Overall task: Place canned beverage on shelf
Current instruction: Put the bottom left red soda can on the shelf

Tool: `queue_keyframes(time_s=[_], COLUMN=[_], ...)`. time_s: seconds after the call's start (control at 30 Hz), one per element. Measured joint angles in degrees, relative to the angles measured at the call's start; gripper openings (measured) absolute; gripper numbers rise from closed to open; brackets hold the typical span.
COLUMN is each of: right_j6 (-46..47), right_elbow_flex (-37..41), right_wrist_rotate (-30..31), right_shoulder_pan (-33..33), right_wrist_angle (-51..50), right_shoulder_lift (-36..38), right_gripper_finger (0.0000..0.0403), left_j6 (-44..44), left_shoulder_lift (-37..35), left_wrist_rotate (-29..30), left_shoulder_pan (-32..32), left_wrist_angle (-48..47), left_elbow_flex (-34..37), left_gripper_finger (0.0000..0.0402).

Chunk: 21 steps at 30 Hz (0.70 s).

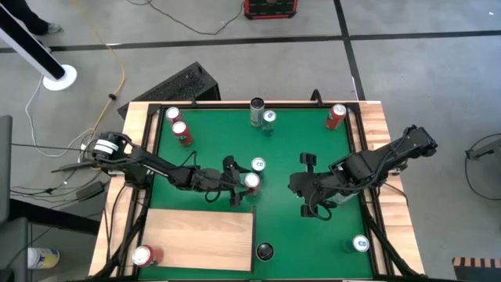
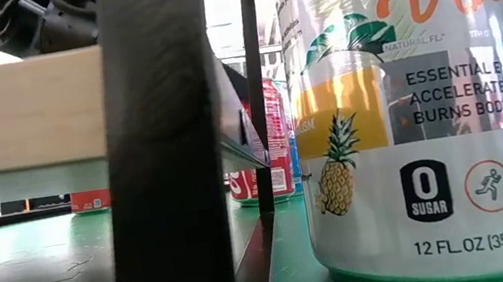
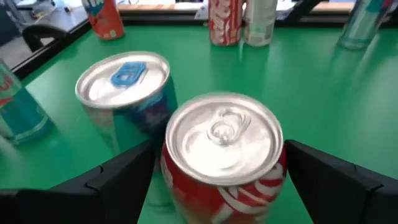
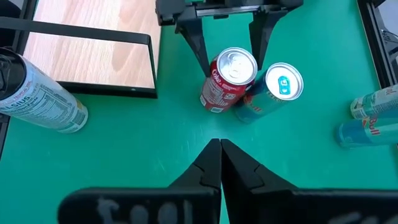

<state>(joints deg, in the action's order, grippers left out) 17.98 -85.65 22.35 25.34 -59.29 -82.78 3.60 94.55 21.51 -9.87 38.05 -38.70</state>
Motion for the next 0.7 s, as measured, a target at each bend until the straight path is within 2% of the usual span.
queue_keyframes(time_s=[0.4,0.7], right_j6=[0.4,0.6], right_elbow_flex=[0.0,0.0], right_wrist_rotate=[-0.1,-0.1], right_shoulder_pan=[-0.1,-0.3], right_wrist_angle=[0.1,0.2], right_shoulder_lift=[0.0,0.0], right_gripper_finger=[0.0030,0.0026], left_j6=[0.4,0.6], left_shoulder_lift=[1.3,1.2], left_wrist_rotate=[-0.3,-1.1], left_shoulder_pan=[0.1,0.1], left_wrist_angle=[1.1,1.0], left_elbow_flex=[0.0,0.0], left_gripper_finger=[0.0334,0.0275])
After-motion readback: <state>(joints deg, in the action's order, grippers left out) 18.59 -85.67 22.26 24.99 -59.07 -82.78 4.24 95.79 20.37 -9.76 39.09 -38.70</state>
